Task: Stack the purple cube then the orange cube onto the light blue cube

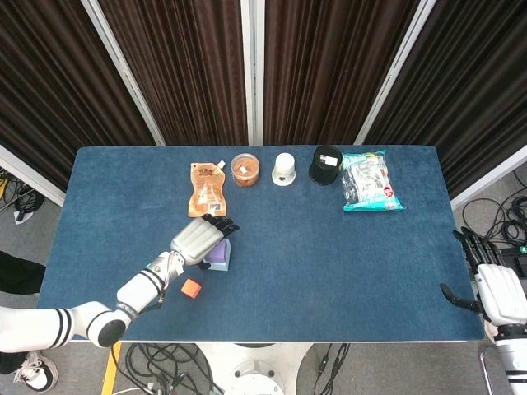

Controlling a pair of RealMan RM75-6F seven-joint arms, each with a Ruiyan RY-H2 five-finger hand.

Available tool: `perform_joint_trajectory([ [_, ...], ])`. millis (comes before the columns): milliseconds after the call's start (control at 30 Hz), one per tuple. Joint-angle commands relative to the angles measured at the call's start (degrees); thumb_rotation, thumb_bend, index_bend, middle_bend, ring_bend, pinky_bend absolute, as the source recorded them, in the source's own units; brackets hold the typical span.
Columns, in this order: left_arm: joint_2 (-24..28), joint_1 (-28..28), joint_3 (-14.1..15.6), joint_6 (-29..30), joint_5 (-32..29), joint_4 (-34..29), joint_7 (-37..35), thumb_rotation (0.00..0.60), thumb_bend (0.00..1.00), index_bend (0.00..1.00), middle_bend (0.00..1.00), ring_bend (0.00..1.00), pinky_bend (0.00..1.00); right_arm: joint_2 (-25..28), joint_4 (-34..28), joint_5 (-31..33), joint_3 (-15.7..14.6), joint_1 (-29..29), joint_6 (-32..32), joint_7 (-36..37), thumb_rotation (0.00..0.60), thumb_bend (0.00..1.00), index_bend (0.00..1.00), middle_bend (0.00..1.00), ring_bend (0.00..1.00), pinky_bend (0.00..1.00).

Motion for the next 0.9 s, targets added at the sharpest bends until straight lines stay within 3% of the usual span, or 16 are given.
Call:
perform_joint_trajectory([
  [33,1.2,0.5,0.2,0.9,-0.3,-1.1,0.5,0.6,0.15,0.15,0.22,0.18,0.23,0.1,0.1,0.1,0.0,0.0,0.0,0.3,0.6,0.18,0.0,0.0,0.0,0.0],
  [133,4.2,1.7,1.2,2.1,-2.8,-4.0,1.7,0.6,0.15,0.15,0.22,0.17,0.23,0.4,0.2,0.1,0.1,-0.1,0.1,1.1,0.6,0.18,0.0,0.0,0.0,0.0],
  [333,13.0,6.3,6.0,4.6,-9.8,-8.8,2.1,0.6,0.14,0.15,0.23,0.17,0.23,1.3,0.6,-0.3,0.1,-0.4,0.4,3.6,0.6,0.18,0.0,0.0,0.0,0.0],
  [533,17.3,14.2,9.3,10.6,-2.1,-9.6,-4.2,0.6,0.14,0.17,0.3,0.18,0.24,1.6,0.8,-0.1,0.2,-0.3,0.3,4.5,0.6,0.18,0.0,0.0,0.0,0.0],
  [700,14.9,21.9,12.4,17.2,8.7,-7.8,-9.9,0.6,0.14,0.24,0.38,0.22,0.26,1.2,0.5,0.1,0.1,0.0,-0.5,3.1,0.6,0.18,0.0,0.0,0.0,0.0],
  [900,8.4,27.9,12.1,21.4,12.5,-7.5,-15.5,0.6,0.12,0.26,0.42,0.24,0.27,0.5,0.0,0.3,-0.2,0.6,-1.4,0.6,0.6,0.18,0.0,0.01,0.0,0.0],
])
